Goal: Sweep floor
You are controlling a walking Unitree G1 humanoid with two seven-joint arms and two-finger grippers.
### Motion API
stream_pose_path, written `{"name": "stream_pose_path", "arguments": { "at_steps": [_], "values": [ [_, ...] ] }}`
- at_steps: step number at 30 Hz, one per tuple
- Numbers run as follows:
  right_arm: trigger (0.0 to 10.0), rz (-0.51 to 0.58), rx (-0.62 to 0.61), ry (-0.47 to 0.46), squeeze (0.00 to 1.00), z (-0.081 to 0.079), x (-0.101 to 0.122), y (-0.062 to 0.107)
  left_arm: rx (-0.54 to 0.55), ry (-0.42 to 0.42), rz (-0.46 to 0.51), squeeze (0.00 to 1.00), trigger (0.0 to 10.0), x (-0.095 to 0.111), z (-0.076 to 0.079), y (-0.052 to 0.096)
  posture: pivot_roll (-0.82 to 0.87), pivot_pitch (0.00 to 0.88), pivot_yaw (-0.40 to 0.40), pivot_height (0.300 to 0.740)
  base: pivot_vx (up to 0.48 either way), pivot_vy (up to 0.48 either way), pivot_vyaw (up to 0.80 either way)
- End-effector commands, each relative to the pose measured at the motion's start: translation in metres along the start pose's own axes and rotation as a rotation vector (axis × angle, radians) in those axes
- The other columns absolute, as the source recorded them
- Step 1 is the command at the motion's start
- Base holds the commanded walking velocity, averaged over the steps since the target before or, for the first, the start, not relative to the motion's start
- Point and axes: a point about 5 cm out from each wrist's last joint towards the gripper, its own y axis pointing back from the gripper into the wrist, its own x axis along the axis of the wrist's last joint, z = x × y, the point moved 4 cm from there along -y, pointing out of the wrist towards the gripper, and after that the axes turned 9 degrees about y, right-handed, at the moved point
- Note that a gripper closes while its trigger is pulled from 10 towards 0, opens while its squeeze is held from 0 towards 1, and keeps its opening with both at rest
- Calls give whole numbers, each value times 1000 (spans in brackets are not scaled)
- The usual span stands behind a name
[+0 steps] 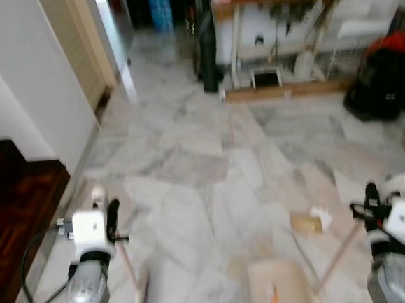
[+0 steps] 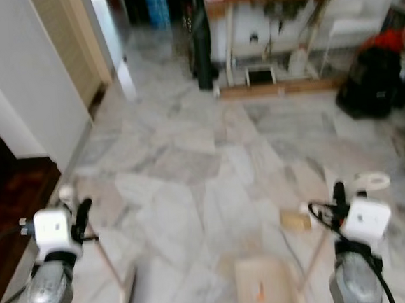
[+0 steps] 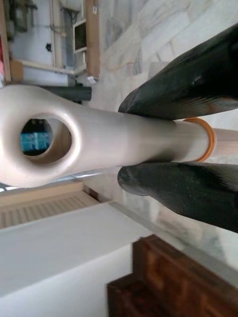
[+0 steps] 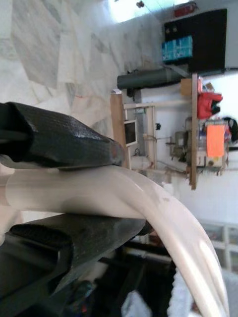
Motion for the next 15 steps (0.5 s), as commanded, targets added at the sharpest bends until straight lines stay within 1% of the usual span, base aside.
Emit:
{"name": "stream_pose_path", "arguments": {
  "at_steps": [1,9,15],
  "values": [
    [10000,48,2,-16,0,-4,12,-4,1,-27,34,0,10000,10,-4,-3,-33,0,-4,740,296,0,0],
    [10000,68,1,-23,0,-3,18,-6,-1,-29,32,0,10000,9,-4,-1,-40,0,-6,740,294,0,0],
    [10000,66,-1,-18,0,0,17,-8,5,-32,36,0,10000,10,-5,-1,-35,0,-8,740,296,0,0]
  ]
}}
